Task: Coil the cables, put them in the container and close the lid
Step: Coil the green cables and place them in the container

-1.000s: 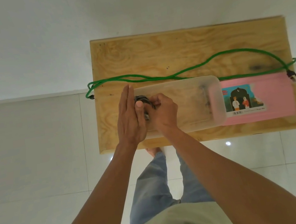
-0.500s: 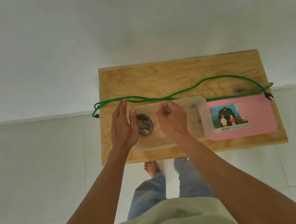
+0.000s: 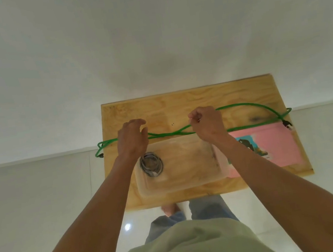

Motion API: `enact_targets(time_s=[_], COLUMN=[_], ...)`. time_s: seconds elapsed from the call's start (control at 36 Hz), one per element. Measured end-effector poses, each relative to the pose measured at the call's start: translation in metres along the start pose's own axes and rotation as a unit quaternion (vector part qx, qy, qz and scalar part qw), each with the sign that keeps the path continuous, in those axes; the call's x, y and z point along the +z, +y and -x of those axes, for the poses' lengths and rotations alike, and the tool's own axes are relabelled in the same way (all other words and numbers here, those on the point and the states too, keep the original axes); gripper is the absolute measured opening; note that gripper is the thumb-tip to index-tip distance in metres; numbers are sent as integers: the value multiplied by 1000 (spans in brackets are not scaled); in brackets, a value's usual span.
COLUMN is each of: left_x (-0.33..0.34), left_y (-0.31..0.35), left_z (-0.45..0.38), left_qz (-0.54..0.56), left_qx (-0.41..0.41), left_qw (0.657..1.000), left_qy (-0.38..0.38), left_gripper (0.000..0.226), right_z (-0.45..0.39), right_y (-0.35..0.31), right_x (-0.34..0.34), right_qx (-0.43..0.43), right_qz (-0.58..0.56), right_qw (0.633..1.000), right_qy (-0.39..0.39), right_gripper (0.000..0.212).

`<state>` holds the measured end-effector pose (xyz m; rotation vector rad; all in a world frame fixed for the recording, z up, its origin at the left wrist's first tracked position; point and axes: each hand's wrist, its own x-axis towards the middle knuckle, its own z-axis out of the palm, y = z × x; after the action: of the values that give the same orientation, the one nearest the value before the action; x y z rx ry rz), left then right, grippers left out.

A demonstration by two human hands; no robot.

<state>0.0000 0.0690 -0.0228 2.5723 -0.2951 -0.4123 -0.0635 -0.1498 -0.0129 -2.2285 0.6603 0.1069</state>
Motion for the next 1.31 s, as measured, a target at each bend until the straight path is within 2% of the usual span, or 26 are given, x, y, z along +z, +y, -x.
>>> enact_targets(time_s=[0.14,0.25,0.33,0.44,0.61,0.72,0.81,0.89,0.97,1.08,1.31], left_x=[8,11,12,18,14,-4,-25,-54,-86,-118,-159], left_y=[1,1,2,7,10,15,14,12,7,2,10], left_z=[-25,-42,-54,-63,-68,-71,-74,-74,-68,-54,-21], left_qz=[-101,-195,-239,-290,-294,-207,-159,-120,-85,-35,20], left_qx=[-3,-8,0,23,24,-41,-51,-42,-47,-41,29], left_qw=[992,968,949,929,926,943,953,965,973,989,999], left_qy=[-73,-155,-204,-230,-235,-259,-252,-229,-209,-135,29], left_gripper=[30,30,30,26,23,23,11,18,18,19,27], right_z=[-35,-58,-71,-77,-76,-74,-71,-69,-68,-62,-32], right_y=[20,27,31,34,30,9,-12,-30,-36,-44,-86], right_x=[1,7,12,16,16,12,7,-2,-13,-20,-33], right_qx=[-15,-9,-31,-46,-59,-70,-81,-74,-53,-84,-129], right_qz=[109,166,204,247,269,279,291,306,280,176,37], right_qw=[988,968,951,938,931,941,947,948,958,980,986], right_qy=[-106,-189,-230,-237,-238,-179,-107,-42,-12,38,104], right_gripper=[19,35,36,30,28,32,37,39,32,16,15])
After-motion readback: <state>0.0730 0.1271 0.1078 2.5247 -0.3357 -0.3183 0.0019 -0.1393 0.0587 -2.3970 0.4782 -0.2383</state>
